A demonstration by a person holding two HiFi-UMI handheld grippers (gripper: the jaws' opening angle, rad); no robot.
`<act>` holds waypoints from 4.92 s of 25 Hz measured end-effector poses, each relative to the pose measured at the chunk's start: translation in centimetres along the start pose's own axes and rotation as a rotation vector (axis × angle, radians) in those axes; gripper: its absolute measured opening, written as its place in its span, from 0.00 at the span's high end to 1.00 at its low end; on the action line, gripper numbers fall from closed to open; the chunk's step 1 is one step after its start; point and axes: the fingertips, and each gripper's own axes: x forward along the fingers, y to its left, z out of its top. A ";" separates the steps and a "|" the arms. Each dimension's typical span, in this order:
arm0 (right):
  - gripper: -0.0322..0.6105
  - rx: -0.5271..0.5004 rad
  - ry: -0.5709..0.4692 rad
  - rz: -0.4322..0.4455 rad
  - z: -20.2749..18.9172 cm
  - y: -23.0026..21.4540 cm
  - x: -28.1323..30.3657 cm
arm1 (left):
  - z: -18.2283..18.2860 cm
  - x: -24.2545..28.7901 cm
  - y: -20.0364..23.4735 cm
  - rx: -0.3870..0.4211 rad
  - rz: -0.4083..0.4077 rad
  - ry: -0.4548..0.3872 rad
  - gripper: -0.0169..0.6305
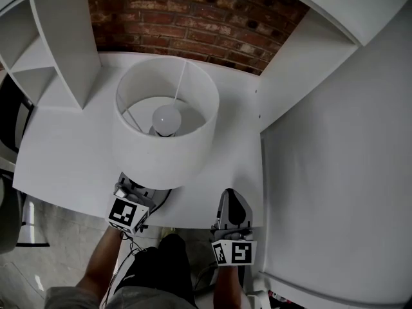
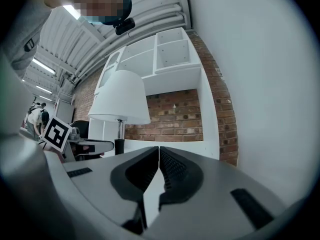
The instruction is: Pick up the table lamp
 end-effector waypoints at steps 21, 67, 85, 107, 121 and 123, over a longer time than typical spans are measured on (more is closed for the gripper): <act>0.91 0.008 0.004 -0.051 -1.3 -2.9 0.9 | -0.1 4.0 0.1 0.014 -0.012 -0.035 0.73; 0.91 0.018 -0.019 0.010 10.4 0.8 0.6 | 9.3 -2.6 0.6 0.043 0.000 0.072 0.74; 0.91 0.007 -0.034 0.078 21.3 5.6 -0.4 | 21.0 -9.5 0.0 0.067 0.057 0.064 0.74; 0.91 0.045 -0.033 0.176 23.3 14.0 -5.3 | 23.6 -21.7 -0.5 0.058 0.162 0.087 0.74; 0.91 0.045 -0.017 0.160 23.2 15.4 -8.0 | 23.5 -25.4 -0.7 0.064 0.188 0.087 0.74; 0.91 0.041 -0.019 0.166 23.4 15.4 -8.0 | 23.7 -25.3 -0.9 0.066 0.185 0.083 0.74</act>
